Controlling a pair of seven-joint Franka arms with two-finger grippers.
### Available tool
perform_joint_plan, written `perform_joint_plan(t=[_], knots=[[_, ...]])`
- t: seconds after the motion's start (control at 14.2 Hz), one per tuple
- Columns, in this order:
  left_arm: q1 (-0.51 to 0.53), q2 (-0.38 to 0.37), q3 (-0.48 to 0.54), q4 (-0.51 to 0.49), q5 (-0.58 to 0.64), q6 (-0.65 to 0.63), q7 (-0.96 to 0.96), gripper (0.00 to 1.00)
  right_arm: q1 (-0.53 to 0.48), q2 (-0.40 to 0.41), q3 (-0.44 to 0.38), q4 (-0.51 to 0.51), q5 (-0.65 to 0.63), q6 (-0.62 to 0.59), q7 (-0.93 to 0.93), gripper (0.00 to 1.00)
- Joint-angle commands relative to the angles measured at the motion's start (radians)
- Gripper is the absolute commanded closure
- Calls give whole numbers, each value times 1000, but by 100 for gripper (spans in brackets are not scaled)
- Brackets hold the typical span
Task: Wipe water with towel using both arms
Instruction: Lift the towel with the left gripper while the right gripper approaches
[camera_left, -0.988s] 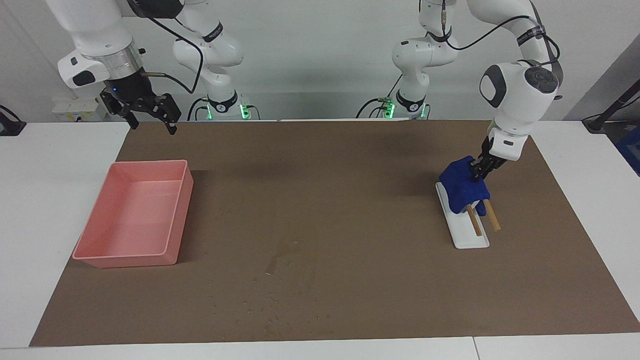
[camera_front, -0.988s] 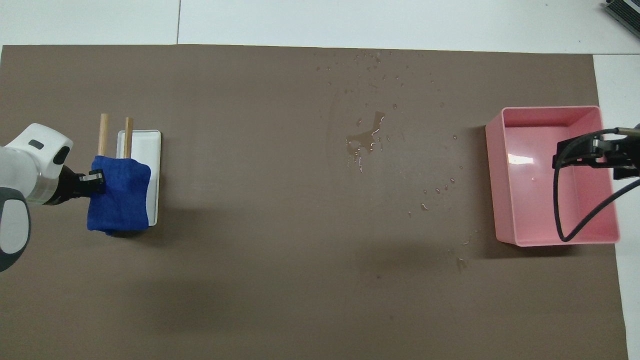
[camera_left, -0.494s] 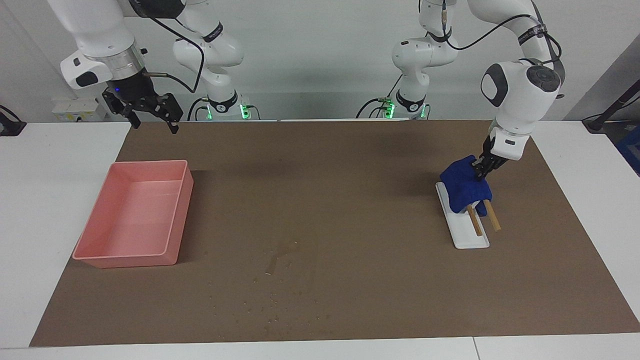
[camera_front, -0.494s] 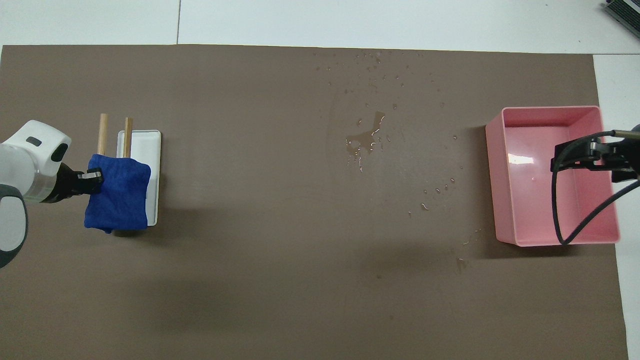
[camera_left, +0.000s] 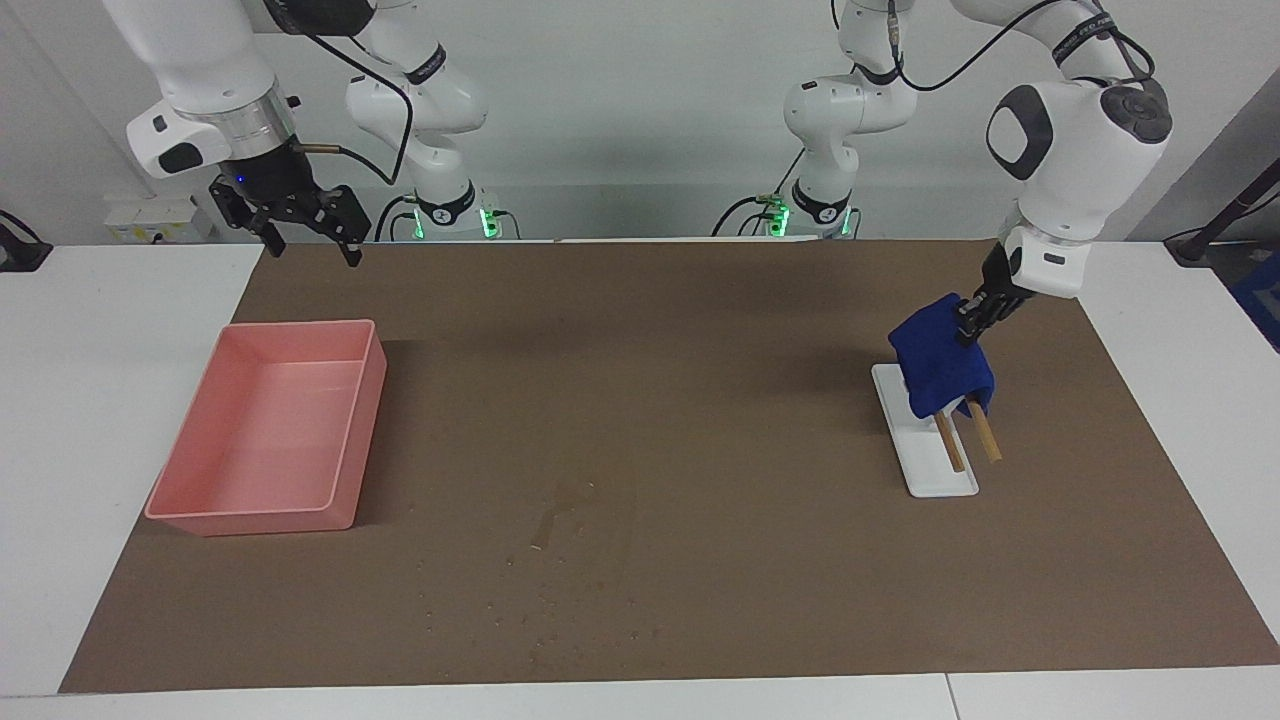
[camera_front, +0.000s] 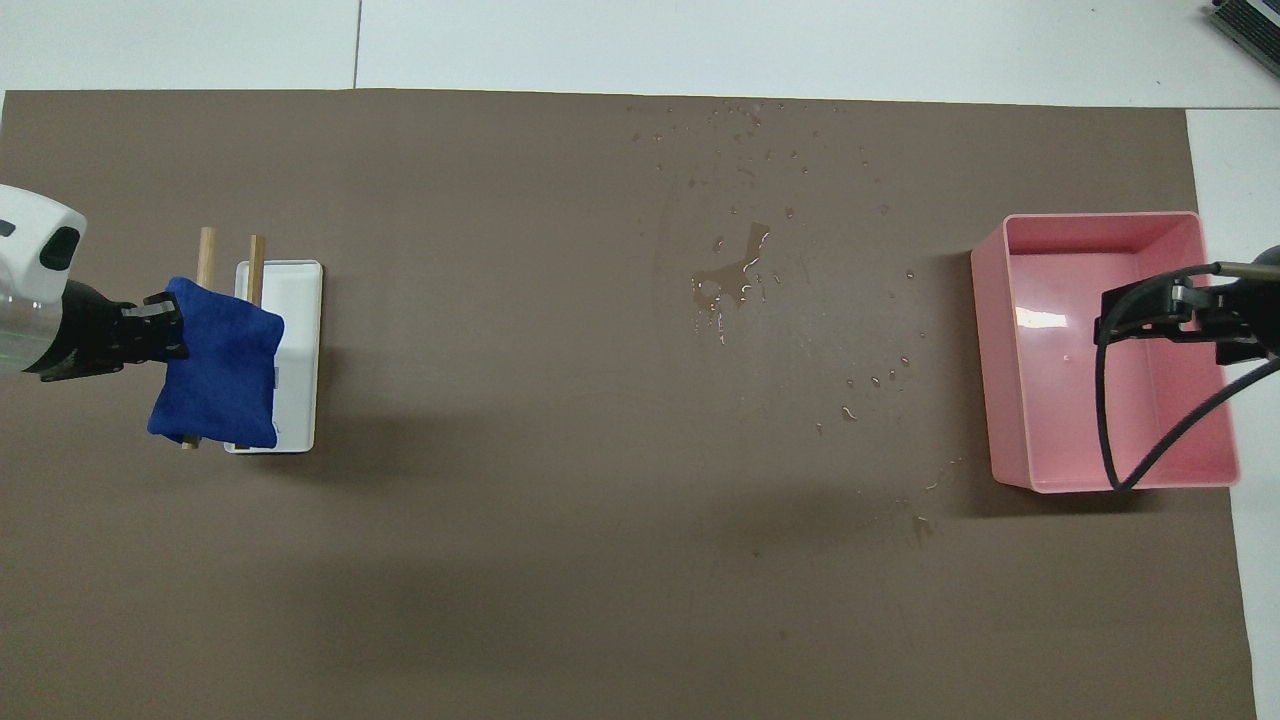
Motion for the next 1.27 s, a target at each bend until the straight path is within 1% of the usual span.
perform_joint_plan(t=[0.0, 0.21, 0.35, 0.56, 0.71, 0.92, 1.2], knots=[[-49, 16, 7, 94, -33, -50, -141, 100, -3, -7, 4, -2, -3, -2, 10, 0], [-109, 18, 6, 162, -39, -56, -321, 100, 0, 0, 13, -1, -3, 16, 43, 1], [-164, 18, 6, 185, -36, -53, -442, 100, -2, 5, 43, -2, -1, 36, 113, 2], [-253, 16, 6, 212, -25, -58, -687, 100, 16, 19, 65, -2, 14, 57, 208, 2], [-303, 14, -3, 231, -37, -70, -894, 100, 32, 30, 65, -2, 60, 88, 282, 3], [-333, 14, -57, 240, -39, -59, -1125, 100, 93, 56, 65, -4, 126, 152, 479, 3], [-334, 16, -109, 263, -54, -58, -1459, 100, 159, 114, 65, -4, 294, 252, 797, 3]])
